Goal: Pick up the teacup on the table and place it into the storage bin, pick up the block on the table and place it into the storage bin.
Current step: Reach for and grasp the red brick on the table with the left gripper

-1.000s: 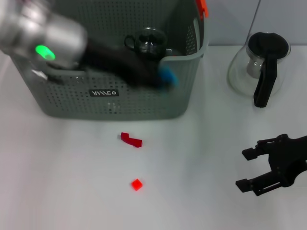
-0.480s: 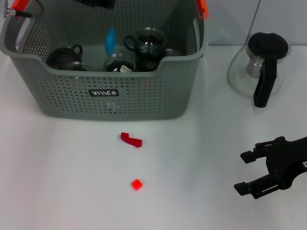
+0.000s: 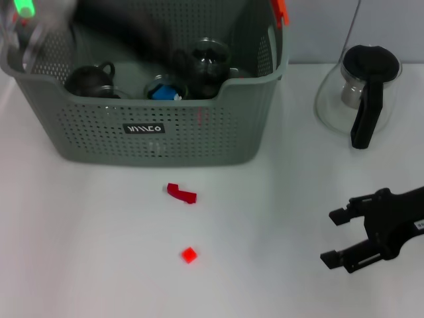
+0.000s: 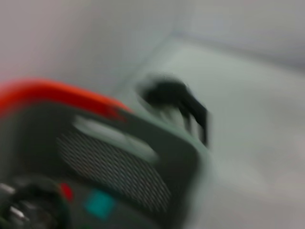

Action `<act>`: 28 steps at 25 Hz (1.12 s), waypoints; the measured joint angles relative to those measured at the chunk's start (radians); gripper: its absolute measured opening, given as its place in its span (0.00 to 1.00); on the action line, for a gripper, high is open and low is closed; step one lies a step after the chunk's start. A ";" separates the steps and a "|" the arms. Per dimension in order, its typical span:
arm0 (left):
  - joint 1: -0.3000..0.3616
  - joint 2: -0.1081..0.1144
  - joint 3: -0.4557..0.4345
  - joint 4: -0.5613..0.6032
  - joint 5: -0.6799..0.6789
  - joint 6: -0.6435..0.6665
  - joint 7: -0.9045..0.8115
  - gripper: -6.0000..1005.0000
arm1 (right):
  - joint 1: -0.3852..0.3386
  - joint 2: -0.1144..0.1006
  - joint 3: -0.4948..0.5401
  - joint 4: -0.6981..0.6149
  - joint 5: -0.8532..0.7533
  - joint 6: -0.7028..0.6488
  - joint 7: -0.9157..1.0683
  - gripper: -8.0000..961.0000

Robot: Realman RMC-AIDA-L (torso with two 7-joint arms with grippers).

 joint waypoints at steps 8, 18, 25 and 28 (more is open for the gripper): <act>0.177 -0.128 0.554 0.180 0.294 -0.022 0.079 0.93 | 0.005 -0.003 0.002 0.022 -0.007 0.023 0.004 0.98; 0.114 -0.125 0.711 -0.137 0.348 -0.311 0.118 0.93 | 0.018 0.000 -0.003 0.071 -0.016 0.046 0.001 0.98; 0.071 -0.122 0.705 -0.283 0.351 -0.447 0.129 0.91 | 0.027 0.001 -0.005 0.092 -0.017 0.052 0.000 0.98; 0.062 -0.122 0.704 -0.320 0.351 -0.478 0.131 0.90 | 0.027 0.002 -0.006 0.093 -0.017 0.055 0.000 0.98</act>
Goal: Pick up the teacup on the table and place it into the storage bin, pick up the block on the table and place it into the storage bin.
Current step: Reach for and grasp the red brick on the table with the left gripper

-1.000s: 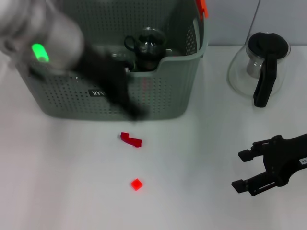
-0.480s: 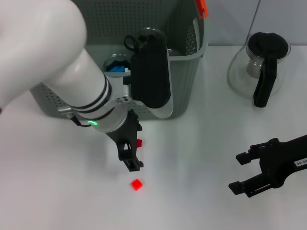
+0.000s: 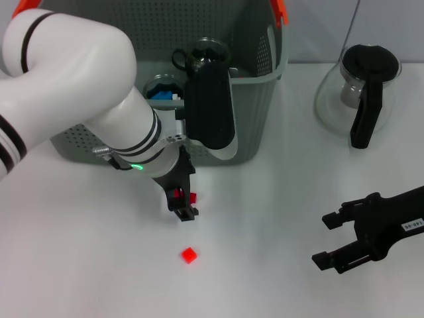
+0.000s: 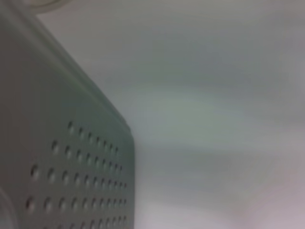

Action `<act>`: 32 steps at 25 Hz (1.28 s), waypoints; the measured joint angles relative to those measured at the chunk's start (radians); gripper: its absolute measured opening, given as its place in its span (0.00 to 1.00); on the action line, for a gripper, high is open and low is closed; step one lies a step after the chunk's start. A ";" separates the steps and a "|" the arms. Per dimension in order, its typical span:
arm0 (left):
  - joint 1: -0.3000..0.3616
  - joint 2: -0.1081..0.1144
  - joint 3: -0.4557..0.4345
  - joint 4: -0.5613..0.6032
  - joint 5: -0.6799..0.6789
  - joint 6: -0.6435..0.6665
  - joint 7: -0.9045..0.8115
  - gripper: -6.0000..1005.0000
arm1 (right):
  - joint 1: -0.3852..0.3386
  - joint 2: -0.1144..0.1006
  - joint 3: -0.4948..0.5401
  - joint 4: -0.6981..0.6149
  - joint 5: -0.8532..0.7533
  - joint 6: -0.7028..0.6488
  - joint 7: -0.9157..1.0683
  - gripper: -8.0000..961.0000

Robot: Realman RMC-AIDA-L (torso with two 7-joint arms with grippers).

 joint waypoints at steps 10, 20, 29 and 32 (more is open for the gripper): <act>-0.023 0.001 -0.002 -0.097 0.018 -0.082 0.001 0.68 | 0.000 0.000 -0.001 0.000 0.000 0.004 -0.003 0.98; -0.031 0.002 -0.022 -0.127 0.021 -0.102 0.003 0.56 | 0.000 0.000 -0.001 0.002 0.000 0.005 -0.003 0.98; -0.039 0.002 -0.028 -0.132 0.021 -0.076 -0.001 0.39 | 0.000 0.000 -0.001 0.003 0.000 0.007 -0.004 0.98; -0.047 0.002 -0.028 -0.146 0.024 -0.070 -0.002 0.34 | 0.000 0.000 -0.001 0.003 0.000 0.007 -0.006 0.98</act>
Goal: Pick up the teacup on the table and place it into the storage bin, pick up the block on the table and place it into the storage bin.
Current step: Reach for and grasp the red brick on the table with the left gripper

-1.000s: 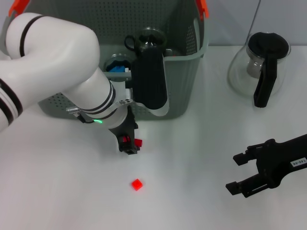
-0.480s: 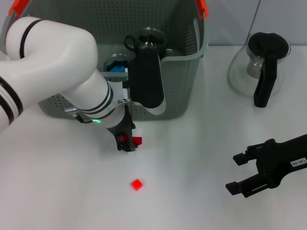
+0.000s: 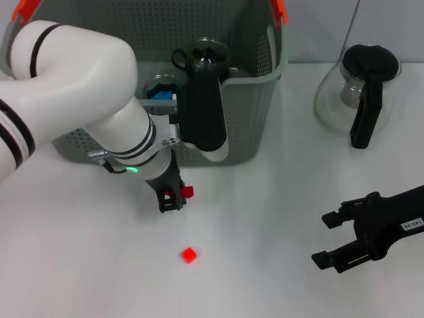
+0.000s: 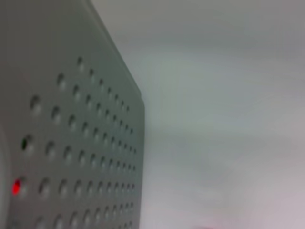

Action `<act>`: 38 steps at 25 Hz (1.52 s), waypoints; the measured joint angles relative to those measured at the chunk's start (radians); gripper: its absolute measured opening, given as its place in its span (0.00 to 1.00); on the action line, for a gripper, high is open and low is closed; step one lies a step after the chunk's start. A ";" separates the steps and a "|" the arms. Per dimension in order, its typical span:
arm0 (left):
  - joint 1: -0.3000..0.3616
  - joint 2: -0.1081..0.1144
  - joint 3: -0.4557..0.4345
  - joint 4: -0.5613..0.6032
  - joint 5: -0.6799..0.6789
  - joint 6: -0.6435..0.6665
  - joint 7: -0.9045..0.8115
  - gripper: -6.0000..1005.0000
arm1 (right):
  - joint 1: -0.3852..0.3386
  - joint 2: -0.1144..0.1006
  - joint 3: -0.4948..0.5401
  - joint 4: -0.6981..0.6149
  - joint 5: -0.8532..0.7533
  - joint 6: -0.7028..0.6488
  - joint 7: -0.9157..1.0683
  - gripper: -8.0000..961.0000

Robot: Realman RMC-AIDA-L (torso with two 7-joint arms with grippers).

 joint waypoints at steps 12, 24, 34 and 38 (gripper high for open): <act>0.000 -0.002 -0.021 0.037 0.000 0.023 -0.013 0.16 | -0.004 0.000 0.007 0.008 0.000 0.000 -0.020 0.98; 0.032 -0.001 -0.051 0.142 0.005 0.118 -0.084 0.07 | -0.012 -0.002 0.009 0.009 0.002 0.000 -0.027 0.98; 0.030 -0.006 -0.042 0.147 0.050 0.173 -0.357 0.23 | -0.010 -0.002 0.009 0.009 0.000 0.006 -0.028 0.98; 0.022 -0.006 -0.047 0.148 0.046 0.179 -0.465 0.32 | -0.004 -0.002 0.009 0.009 0.000 0.007 -0.028 0.98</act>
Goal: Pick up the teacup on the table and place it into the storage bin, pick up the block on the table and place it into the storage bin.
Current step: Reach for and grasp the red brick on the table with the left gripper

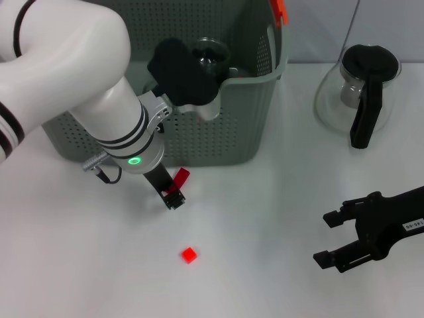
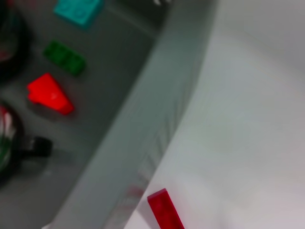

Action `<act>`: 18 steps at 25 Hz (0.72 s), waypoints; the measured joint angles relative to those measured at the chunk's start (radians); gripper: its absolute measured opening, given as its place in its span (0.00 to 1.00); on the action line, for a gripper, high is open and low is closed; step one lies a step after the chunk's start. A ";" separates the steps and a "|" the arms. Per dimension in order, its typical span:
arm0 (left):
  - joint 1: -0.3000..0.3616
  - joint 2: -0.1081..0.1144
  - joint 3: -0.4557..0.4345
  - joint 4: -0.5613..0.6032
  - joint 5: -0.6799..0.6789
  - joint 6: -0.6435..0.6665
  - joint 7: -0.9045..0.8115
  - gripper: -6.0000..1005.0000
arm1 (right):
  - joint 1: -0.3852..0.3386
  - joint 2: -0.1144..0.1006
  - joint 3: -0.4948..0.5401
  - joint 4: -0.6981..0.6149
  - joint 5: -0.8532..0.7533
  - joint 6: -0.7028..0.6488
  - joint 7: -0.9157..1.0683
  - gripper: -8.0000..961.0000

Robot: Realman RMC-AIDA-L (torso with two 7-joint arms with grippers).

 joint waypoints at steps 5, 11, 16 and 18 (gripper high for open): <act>-0.002 0.001 -0.005 -0.003 -0.001 -0.006 -0.078 0.32 | 0.003 -0.002 0.000 0.000 0.000 0.002 0.000 0.98; -0.003 0.000 -0.038 -0.008 -0.002 -0.008 -0.098 0.37 | 0.007 -0.003 0.000 0.000 0.000 0.005 -0.001 0.98; -0.003 -0.001 -0.050 -0.010 -0.003 -0.008 -0.121 0.41 | 0.007 -0.003 0.000 0.000 0.000 0.005 0.000 0.98; -0.003 -0.001 -0.051 -0.011 -0.001 -0.008 -0.139 0.52 | 0.007 -0.004 0.000 0.000 0.000 0.004 0.000 0.98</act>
